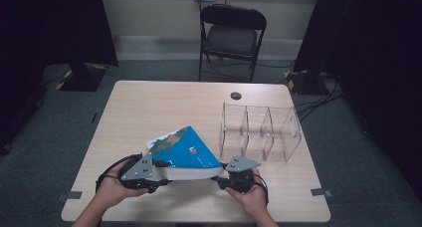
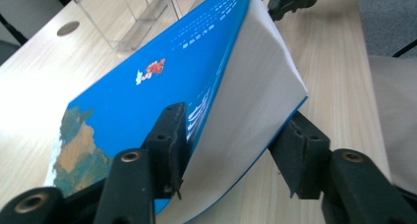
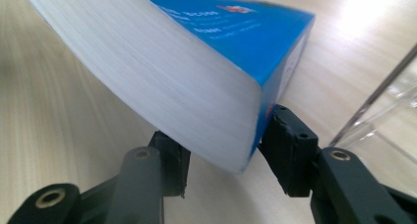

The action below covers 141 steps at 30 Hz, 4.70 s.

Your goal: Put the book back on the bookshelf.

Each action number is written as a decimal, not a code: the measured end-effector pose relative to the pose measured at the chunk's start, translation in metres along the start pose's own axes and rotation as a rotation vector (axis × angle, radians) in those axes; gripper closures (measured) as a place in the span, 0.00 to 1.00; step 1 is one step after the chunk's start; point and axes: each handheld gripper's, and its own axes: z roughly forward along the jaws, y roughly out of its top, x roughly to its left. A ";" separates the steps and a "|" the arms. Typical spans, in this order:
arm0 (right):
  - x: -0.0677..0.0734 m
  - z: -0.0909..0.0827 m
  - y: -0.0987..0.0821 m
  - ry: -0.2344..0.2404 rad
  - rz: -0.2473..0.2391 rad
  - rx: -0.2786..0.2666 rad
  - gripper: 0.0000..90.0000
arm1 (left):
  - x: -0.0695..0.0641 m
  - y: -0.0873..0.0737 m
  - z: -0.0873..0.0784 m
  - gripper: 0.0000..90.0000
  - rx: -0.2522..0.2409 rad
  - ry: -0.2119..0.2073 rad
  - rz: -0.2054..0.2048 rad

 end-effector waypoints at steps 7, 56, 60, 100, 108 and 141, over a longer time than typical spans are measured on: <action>0.003 0.004 -0.003 0.027 0.021 -0.010 0.62 | -0.008 -0.011 0.008 0.49 0.032 -0.001 0.043; 0.004 0.001 -0.013 0.018 0.045 0.110 0.17 | -0.009 0.008 0.007 0.61 0.099 0.098 0.083; 0.004 0.003 -0.018 0.021 0.050 0.172 0.17 | -0.001 0.022 -0.006 0.63 0.083 0.082 0.023; 0.008 0.008 -0.018 -0.006 0.008 0.239 0.15 | 0.104 0.020 -0.102 0.67 -0.050 0.203 -0.571; 0.008 0.008 -0.018 -0.004 0.009 0.239 0.15 | 0.108 0.017 -0.109 0.66 -0.042 0.250 -0.579; 0.008 0.008 -0.018 -0.004 0.010 0.239 0.15 | 0.109 0.001 -0.103 0.61 0.006 0.419 -0.513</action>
